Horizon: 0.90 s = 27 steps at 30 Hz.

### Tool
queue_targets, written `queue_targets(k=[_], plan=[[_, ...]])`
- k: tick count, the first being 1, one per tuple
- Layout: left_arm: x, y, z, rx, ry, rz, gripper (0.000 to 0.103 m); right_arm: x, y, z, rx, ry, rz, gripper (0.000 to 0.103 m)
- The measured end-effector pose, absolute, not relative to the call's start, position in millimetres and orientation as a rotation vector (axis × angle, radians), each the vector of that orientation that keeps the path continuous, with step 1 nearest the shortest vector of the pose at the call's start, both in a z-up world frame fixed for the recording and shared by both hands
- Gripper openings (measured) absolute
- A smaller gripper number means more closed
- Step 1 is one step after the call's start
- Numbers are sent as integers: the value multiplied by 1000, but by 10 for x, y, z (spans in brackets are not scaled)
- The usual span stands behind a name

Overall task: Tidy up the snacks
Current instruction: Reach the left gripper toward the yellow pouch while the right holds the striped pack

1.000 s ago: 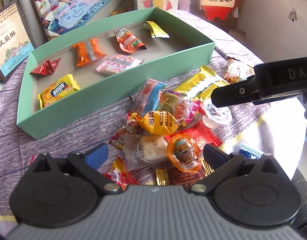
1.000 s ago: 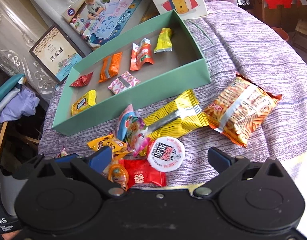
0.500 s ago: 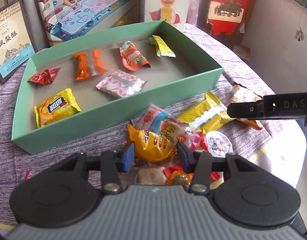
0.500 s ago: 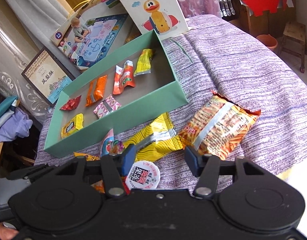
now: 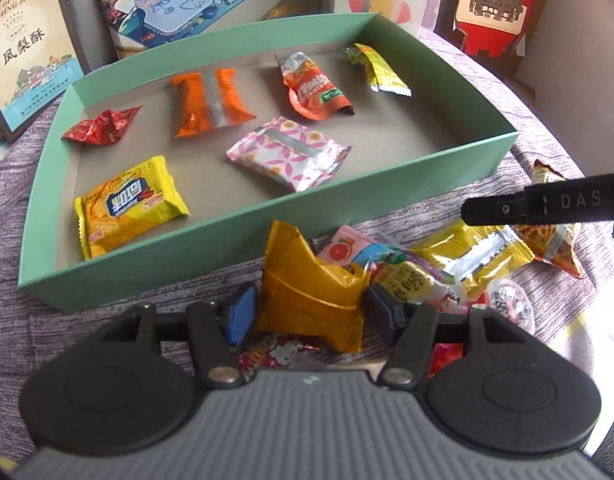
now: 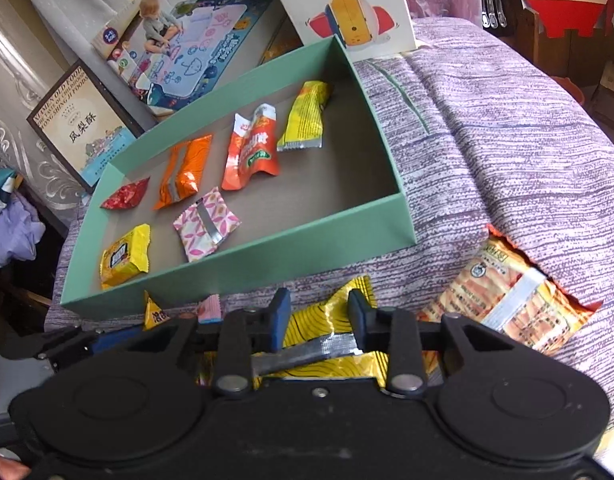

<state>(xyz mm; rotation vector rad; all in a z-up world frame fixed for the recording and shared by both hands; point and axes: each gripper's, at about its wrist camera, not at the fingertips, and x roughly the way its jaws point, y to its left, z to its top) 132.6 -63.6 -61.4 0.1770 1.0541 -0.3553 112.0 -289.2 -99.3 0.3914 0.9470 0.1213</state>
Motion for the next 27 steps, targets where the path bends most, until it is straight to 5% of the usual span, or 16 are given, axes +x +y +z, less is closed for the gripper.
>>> queue_targets(k=[15,20,27], plan=[[1204,-73,-665,132,1068,-288,67,986,-2604,-829,286,969,265,36],[1143,42,-629,128,1054,-270,69,1218,-2354,-941,230,989,375,58],[971,98,-520,137,1045,-396,71,1004,-2293,-953,141,1030,426,59]])
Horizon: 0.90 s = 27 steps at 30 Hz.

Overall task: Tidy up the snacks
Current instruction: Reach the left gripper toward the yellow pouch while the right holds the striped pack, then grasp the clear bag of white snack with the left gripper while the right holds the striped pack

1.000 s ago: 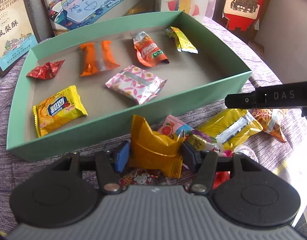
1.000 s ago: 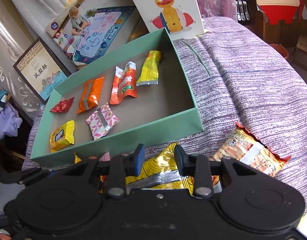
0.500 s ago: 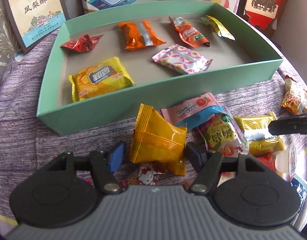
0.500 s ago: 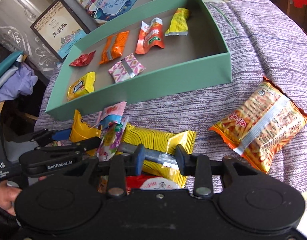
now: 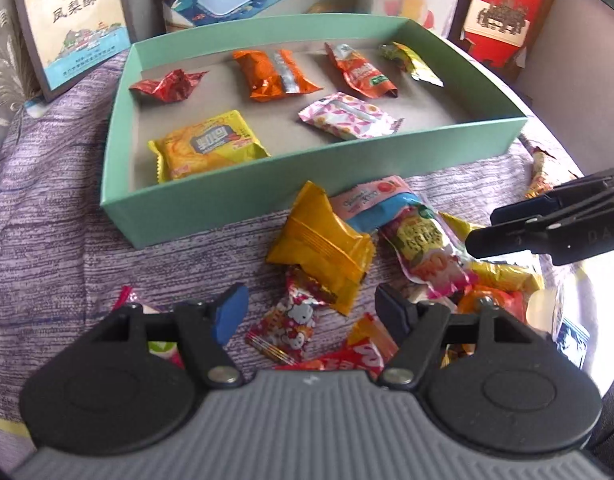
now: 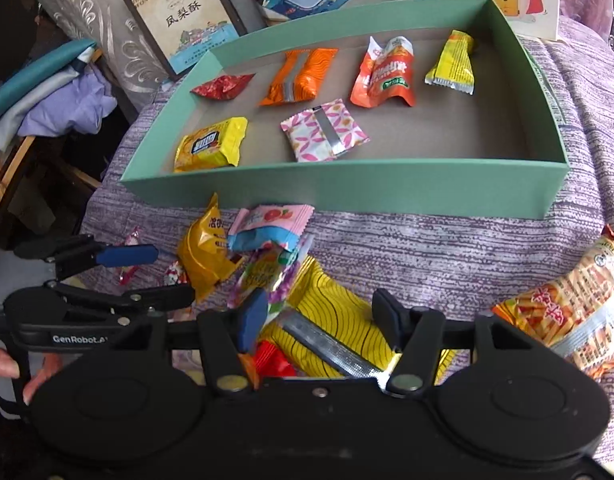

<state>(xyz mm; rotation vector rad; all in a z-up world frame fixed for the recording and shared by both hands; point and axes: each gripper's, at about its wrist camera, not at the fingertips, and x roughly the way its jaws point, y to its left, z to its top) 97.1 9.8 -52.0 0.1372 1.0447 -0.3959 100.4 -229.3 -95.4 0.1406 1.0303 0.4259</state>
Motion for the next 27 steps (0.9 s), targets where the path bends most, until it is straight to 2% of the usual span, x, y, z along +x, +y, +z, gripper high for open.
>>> queue_targets(k=[11,21,24,26,27], plan=[[705,-190,-395,301,1018,-592,71,773,-2218,-954,-29,1041,474,59],[667,-550,-615,429,1059,-638,69,669,-2298,-1037,-89,1056,462,60],[699,-634,-641,420,1054,-630,61,625,-2393,-1062,-78,1046,445,59],[747,-672,-650,380,1067,-630,40,621,-2387,-1069,-70,1035,429,60],[764,-688,-659,374,1074,-623,34,629,-2362,-1069,-64,1025,413,61]])
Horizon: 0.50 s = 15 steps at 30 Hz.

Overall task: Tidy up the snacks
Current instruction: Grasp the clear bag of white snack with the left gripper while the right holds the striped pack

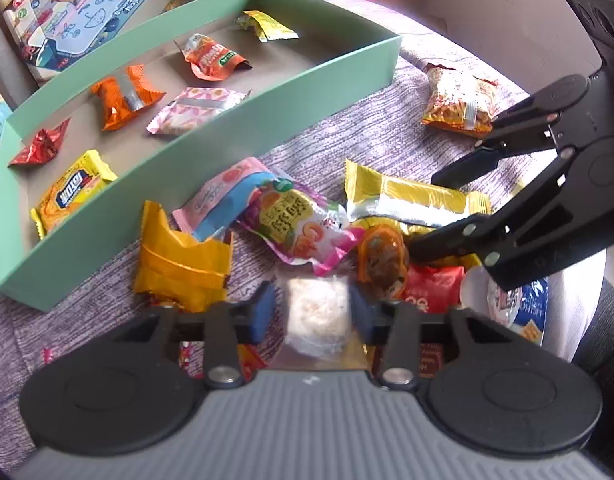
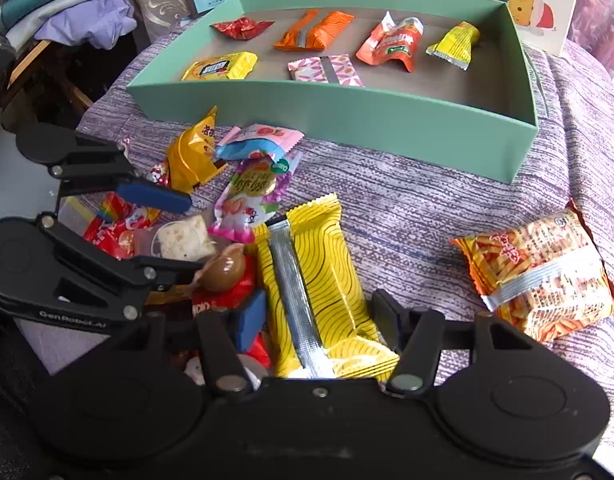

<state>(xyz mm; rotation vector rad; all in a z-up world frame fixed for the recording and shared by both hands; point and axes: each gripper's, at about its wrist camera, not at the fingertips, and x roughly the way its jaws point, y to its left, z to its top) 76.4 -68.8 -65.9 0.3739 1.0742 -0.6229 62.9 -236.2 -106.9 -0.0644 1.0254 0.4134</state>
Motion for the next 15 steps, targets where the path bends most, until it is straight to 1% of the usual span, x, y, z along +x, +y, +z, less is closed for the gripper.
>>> queue_targets(k=[4,5,9,11,13,14,15], plan=[[781,-626,-655,361,1072,-573,33,642,-2179,-1093,-119,982,365,61],[783,-577,-651,351,1081,-564,33,630,-2151,-1097,-144,973,360,59],[740,-417,-650,327,1113,-546,43,604,-2165,-1103,-171,965,371,57],[701,-418,-680,343,1116,-555,45,580,-2106,-1127,-208,957,371,61],[680,-476,-705,370,1096,-550,45,554,-2017,-1151,-237,929,350,60],[678,-508,-705,374,1085,-548,44,555,-1999,-1152,-231,921,341,58],[678,-531,-694,372,1074,-553,34,556,-1996,-1137,-220,916,331,55]])
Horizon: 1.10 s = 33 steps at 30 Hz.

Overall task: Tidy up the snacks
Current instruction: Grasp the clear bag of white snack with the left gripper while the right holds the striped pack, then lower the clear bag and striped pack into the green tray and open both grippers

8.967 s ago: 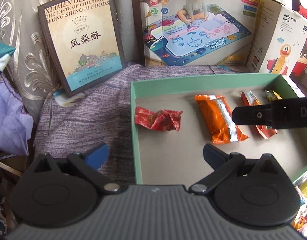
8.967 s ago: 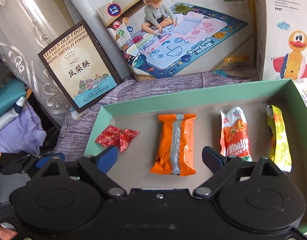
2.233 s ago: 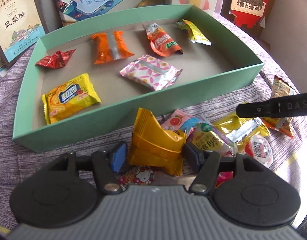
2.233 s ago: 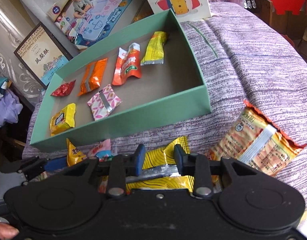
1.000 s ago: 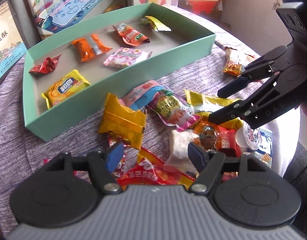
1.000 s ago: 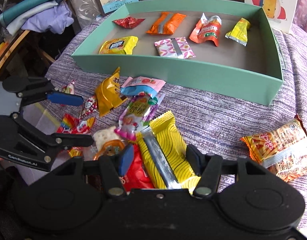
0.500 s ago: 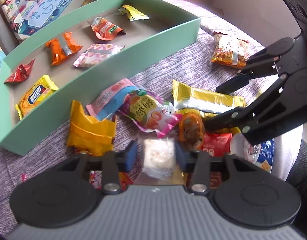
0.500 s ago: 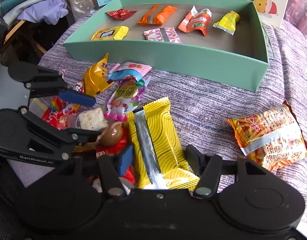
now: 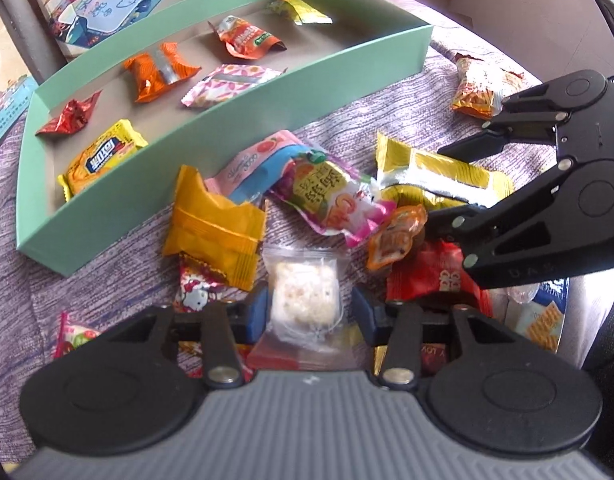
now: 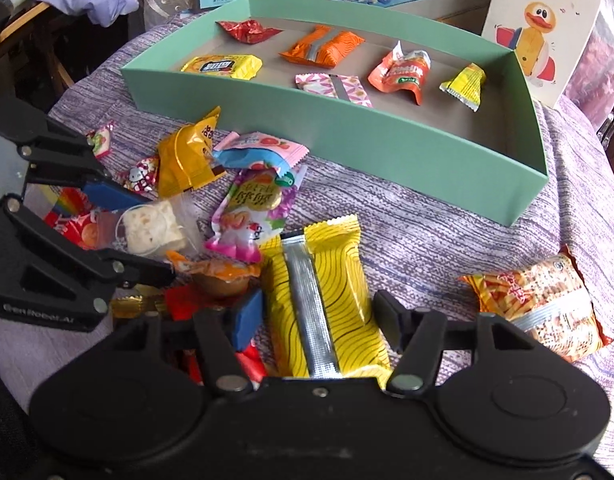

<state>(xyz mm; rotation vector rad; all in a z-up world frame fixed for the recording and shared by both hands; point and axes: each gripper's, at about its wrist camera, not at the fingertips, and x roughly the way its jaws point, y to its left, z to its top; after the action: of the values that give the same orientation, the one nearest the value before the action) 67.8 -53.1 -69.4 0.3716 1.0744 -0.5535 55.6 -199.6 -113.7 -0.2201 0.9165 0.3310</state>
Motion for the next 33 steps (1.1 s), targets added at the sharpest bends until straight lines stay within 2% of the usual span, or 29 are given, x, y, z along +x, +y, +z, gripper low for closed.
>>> queue_targets(k=[7,18,26,33], plan=[[720,-385,-556,264,1069,-506,32,550,-2353,-1000,-28,951,273,47],[762,-333,-121,164,972,-491,32,529,-2713,-596,213,872,258,47],[1300,-591,131,87,894,-440,32,1086,-3080,-210,382,766,187,47],[1903,-961,69,30,900,-431,32,1770,-3277,-259,452,758,83,47]])
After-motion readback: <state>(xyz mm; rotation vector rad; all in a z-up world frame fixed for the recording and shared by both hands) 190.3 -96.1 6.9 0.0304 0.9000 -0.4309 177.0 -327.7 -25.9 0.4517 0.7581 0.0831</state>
